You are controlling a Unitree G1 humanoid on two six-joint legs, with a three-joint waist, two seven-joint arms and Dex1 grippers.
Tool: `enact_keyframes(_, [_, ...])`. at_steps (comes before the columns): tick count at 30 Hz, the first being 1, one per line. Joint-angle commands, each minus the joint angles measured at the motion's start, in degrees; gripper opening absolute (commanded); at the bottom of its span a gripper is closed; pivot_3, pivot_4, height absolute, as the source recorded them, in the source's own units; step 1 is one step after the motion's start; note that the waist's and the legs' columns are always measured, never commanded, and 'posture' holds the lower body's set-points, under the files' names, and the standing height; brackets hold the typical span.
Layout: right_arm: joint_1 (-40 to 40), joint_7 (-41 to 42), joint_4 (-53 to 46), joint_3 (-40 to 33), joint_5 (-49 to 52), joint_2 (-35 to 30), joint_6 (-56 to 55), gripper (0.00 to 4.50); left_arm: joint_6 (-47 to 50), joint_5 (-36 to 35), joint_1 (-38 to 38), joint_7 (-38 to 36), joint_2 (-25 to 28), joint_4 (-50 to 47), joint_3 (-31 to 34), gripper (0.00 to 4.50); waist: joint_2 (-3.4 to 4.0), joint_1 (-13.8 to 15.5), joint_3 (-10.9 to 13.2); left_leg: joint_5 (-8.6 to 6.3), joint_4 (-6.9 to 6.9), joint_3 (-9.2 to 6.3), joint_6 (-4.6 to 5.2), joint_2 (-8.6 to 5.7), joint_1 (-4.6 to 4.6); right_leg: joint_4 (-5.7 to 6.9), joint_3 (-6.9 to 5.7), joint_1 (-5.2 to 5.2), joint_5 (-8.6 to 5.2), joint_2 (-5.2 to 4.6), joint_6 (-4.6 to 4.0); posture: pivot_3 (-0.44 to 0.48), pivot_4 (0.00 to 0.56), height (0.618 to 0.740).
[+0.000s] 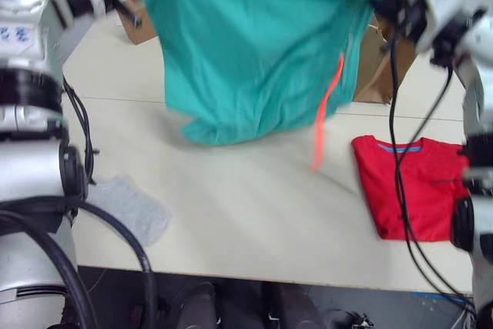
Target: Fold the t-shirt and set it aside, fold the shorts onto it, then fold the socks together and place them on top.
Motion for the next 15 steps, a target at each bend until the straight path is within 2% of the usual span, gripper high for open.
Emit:
enact_keyframes(1, [-8.7,-9.8,10.9,-2.3,-5.3,-2.2,-15.8,0.00,-17.6,1.4,-9.5,8.3,1.8,5.5,4.9,0.04,-0.01,-0.2,0.0,-0.02,0.04,0.15,0.03,-0.03,-0.66,0.61,-0.21,-1.05,0.03,-0.16,0.05,0.000,0.150,0.740])
enact_keyframes(2, [-9.2,-9.5,11.9,-2.6,-5.0,-2.2,-17.4,0.00,-20.2,0.4,-10.7,5.9,1.7,5.9,6.0,0.04,-0.01,-0.3,0.0,-0.10,0.03,0.23,0.13,-0.06,-0.90,1.09,-0.55,-1.55,0.06,-0.31,0.08,0.000,0.150,0.740])
enact_keyframes(4, [-7.5,-8.5,12.3,-3.2,-3.9,-1.7,-18.0,0.00,-23.9,-3.7,-10.8,-5.7,1.2,5.0,8.5,0.04,-0.01,-1.0,0.0,-0.28,0.06,0.39,0.42,-0.04,-0.87,1.54,-1.70,-1.71,0.06,-0.71,0.08,0.000,0.150,0.740])
enact_keyframes(7, [-2.8,-5.2,10.5,-2.2,-3.8,-1.6,-18.6,0.00,-22.1,-6.9,-8.8,-20.1,0.4,3.8,9.9,0.04,0.00,-1.5,0.0,-0.43,0.10,0.68,0.69,-0.04,-0.62,1.82,-3.36,-1.52,0.06,-1.23,0.08,0.000,0.150,0.740])
enact_keyframes(9, [7.2,-1.6,4.0,-2.7,-1.2,-1.7,-14.4,0.00,-20.0,-5.1,-0.7,-28.9,1.1,-0.6,6.4,0.04,0.07,-1.7,-0.1,-0.44,-0.02,0.69,0.71,-0.04,-0.59,1.44,-4.07,-1.30,0.06,-1.26,0.08,0.000,0.150,0.740])
enact_keyframes(12, [20.9,3.3,-8.8,-4.1,4.6,-1.8,-4.0,0.00,-9.2,-6.8,10.8,-37.0,2.6,-12.0,4.1,0.04,0.28,-1.9,-0.1,-0.44,0.07,0.54,0.71,0.08,-0.43,1.27,-4.53,-0.96,0.06,-1.30,0.07,0.000,0.150,0.740])
enact_keyframes(15, [38.9,9.4,-24.8,-4.8,10.0,-4.4,5.3,0.00,19.1,-16.5,30.6,-41.0,7.6,-40.9,2.5,0.04,0.51,-2.8,0.1,-0.31,0.01,0.43,0.49,0.13,-0.86,0.83,-4.29,-1.02,0.05,-1.39,0.05,0.000,0.150,0.740])
